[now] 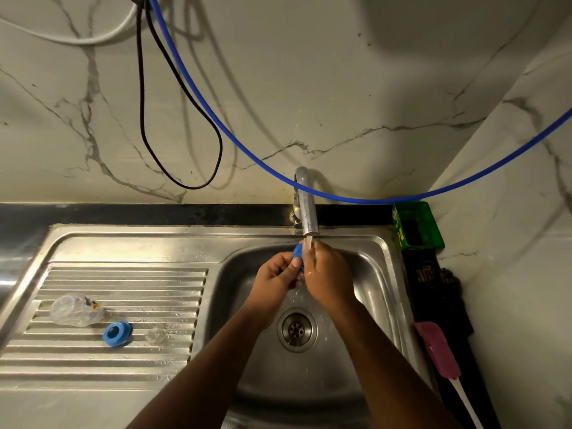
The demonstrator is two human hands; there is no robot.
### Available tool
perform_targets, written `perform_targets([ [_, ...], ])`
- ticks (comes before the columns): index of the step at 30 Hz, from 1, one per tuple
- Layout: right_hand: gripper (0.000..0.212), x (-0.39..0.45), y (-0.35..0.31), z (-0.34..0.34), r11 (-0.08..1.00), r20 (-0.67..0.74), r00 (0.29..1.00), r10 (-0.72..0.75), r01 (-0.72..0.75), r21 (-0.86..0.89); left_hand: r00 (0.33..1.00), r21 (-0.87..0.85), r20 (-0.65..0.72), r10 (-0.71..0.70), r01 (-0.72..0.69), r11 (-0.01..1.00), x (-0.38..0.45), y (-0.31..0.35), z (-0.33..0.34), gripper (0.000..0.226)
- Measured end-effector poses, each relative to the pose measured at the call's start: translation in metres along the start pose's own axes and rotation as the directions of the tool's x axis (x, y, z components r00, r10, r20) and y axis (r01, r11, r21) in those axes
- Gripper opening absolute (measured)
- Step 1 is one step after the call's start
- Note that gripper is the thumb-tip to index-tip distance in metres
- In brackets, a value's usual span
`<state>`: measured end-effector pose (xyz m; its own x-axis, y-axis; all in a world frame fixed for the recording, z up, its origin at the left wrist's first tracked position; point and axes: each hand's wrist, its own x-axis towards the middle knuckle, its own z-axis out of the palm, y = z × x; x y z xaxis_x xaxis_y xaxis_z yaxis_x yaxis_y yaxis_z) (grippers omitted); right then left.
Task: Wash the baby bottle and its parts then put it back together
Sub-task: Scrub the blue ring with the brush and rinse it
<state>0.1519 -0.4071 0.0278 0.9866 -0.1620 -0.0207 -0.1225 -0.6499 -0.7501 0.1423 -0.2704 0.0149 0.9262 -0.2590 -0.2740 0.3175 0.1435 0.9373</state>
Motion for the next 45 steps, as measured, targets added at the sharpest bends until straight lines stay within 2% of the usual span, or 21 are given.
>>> perform_targets([
  [3, 0.039, -0.006, 0.013, 0.01, 0.958, 0.011, 0.96, -0.279, 0.28, -0.065, 0.991, -0.221, 0.011, -0.135, 0.134, 0.966, -0.001, 0.007, 0.005, 0.045],
  [5, 0.04, -0.008, 0.024, 0.018, 0.947, 0.045, 0.946, -0.321, 0.321, 0.01, 0.989, -0.202, 0.018, -0.144, 0.145, 0.969, 0.001, 0.009, 0.005, 0.046],
  [6, 0.038, -0.008, 0.023, 0.018, 0.963, 0.084, 0.965, -0.249, 0.238, 0.124, 0.991, -0.159, 0.016, -0.129, 0.13, 0.979, 0.001, 0.008, 0.003, 0.041],
  [8, 0.033, -0.007, 0.017, 0.013, 0.915, 0.248, 0.969, -0.005, -0.096, 0.393, 0.993, -0.06, 0.046, -0.111, 0.114, 0.992, -0.001, 0.005, -0.005, 0.032],
  [9, 0.029, -0.004, 0.016, 0.01, 0.88, 0.323, 0.943, 0.082, -0.221, 0.422, 0.992, -0.002, 0.074, -0.103, 0.103, 0.995, -0.003, 0.005, -0.008, 0.03],
  [10, 0.027, -0.001, 0.013, 0.005, 0.894, 0.359, 0.924, 0.135, -0.27, 0.357, 0.991, 0.06, 0.102, -0.087, 0.081, 0.995, -0.005, 0.006, -0.009, 0.028],
  [12, 0.031, 0.002, 0.013, -0.002, 0.933, 0.363, 0.909, 0.207, -0.295, 0.207, 0.994, 0.179, 0.096, -0.048, 0.03, 0.983, -0.008, 0.008, -0.008, 0.02],
  [14, 0.039, -0.001, 0.011, -0.005, 0.938, 0.305, 0.931, 0.2, -0.272, 0.214, 1.0, 0.216, -0.014, 0.011, -0.008, 0.976, -0.006, 0.007, -0.005, 0.012],
  [16, 0.036, -0.009, 0.011, -0.002, 0.878, 0.281, 0.945, 0.168, -0.273, 0.393, 0.993, 0.175, -0.1, 0.057, -0.038, 0.984, -0.005, 0.006, -0.002, 0.006],
  [18, 0.034, -0.018, 0.012, 0.002, 0.735, 0.292, 0.942, 0.168, -0.317, 0.6, 0.985, 0.164, -0.135, 0.112, -0.089, 0.983, -0.002, 0.005, 0.0, 0.018],
  [20, 0.046, -0.023, 0.018, 0.007, 0.63, 0.286, 0.944, 0.164, -0.324, 0.706, 0.986, 0.189, -0.109, 0.123, -0.101, 0.977, -0.001, 0.014, 0.004, 0.031],
  [24, 0.052, -0.023, 0.025, 0.006, 0.674, 0.277, 0.951, 0.138, -0.295, 0.677, 0.998, 0.129, -0.067, 0.001, 0.008, 0.992, -0.003, 0.018, 0.01, 0.038],
  [28, 0.054, -0.021, 0.026, -0.002, 0.785, 0.215, 0.969, 0.12, -0.225, 0.577, 0.997, 0.155, -0.072, 0.003, 0.008, 0.988, -0.005, 0.015, 0.017, 0.036],
  [31, 0.053, -0.023, 0.028, -0.002, 0.865, 0.156, 0.982, 0.107, -0.17, 0.471, 0.981, 0.17, -0.19, 0.035, -0.002, 0.985, 0.006, 0.021, 0.019, 0.028],
  [33, 0.052, -0.026, 0.031, 0.0, 0.891, 0.15, 0.986, 0.076, -0.135, 0.433, 0.965, 0.152, -0.26, 0.018, 0.022, 0.988, 0.018, 0.025, 0.015, 0.032],
  [35, 0.052, -0.029, 0.032, 0.004, 0.896, 0.106, 0.99, 0.089, -0.126, 0.426, 0.965, 0.133, -0.261, -0.024, 0.061, 0.989, 0.028, 0.03, 0.011, 0.045],
  [38, 0.054, -0.028, 0.034, 0.012, 0.892, 0.068, 0.992, 0.105, -0.124, 0.434, 0.981, 0.163, -0.181, -0.065, 0.095, 0.982, 0.04, 0.04, 0.015, 0.055],
  [40, 0.056, -0.029, 0.034, 0.018, 0.903, 0.093, 0.993, 0.078, -0.109, 0.415, 0.985, 0.159, -0.158, -0.064, 0.09, 0.983, 0.046, 0.042, 0.017, 0.054],
  [43, 0.055, -0.027, 0.034, 0.02, 0.904, 0.029, 0.996, 0.083, -0.088, 0.419, 0.984, 0.101, -0.167, -0.063, 0.08, 0.992, 0.045, 0.044, 0.019, 0.046],
  [45, 0.057, -0.029, 0.037, 0.022, 0.912, 0.039, 0.998, 0.055, -0.066, 0.404, 0.984, 0.107, -0.169, -0.053, 0.072, 0.992, 0.045, 0.042, 0.017, 0.045],
])
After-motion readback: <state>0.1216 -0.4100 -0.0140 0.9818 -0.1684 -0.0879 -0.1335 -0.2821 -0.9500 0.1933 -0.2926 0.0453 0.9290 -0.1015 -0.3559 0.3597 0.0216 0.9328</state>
